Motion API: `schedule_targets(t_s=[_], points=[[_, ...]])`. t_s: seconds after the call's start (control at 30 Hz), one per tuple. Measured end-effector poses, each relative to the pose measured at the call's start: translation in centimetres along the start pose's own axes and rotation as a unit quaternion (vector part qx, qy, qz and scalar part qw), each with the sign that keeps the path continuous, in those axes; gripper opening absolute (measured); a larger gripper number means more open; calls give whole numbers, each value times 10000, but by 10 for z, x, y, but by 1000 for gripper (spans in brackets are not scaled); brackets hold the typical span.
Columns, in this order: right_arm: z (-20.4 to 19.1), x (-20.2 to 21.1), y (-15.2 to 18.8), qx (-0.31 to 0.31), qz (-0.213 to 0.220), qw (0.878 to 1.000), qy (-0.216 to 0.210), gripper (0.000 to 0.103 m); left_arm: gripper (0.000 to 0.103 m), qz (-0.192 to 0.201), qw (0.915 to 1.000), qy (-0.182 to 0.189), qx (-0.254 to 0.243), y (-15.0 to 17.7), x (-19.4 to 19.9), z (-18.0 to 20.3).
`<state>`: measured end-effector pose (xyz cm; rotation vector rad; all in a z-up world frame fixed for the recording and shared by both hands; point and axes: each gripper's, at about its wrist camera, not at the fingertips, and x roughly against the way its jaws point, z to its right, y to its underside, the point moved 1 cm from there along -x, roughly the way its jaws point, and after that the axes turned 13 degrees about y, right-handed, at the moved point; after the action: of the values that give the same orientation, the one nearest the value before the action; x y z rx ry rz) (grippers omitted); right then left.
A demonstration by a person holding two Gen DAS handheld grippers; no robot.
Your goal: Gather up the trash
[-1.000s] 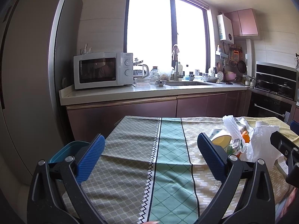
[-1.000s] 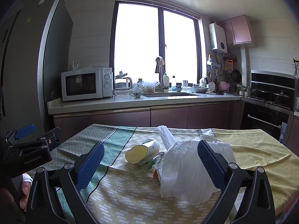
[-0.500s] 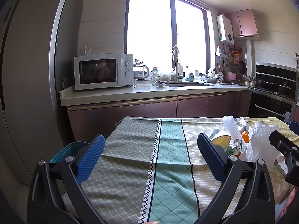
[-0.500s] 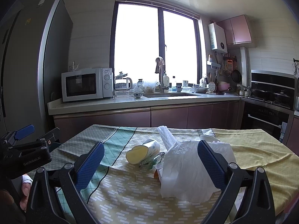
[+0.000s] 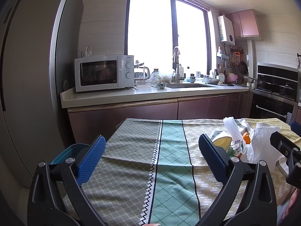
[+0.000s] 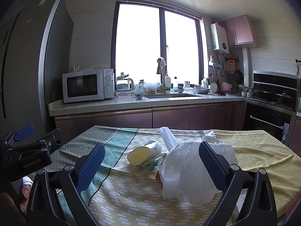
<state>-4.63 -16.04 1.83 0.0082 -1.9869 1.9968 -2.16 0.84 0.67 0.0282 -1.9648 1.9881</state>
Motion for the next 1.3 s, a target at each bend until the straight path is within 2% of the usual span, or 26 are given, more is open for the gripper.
schedule_targets(t_s=[0.93, 1.1, 1.3], points=[[15, -8, 5, -50, -211, 9998, -45, 97, 97, -222, 9996, 148, -7, 6, -15, 6], [37, -21, 10, -214, -531, 9983, 112, 97, 97, -442, 9984, 345, -18, 10, -27, 12], [74, -48, 25, -489, -1211, 9901, 514, 97, 97, -795, 9930, 866, -110, 20, -48, 30]])
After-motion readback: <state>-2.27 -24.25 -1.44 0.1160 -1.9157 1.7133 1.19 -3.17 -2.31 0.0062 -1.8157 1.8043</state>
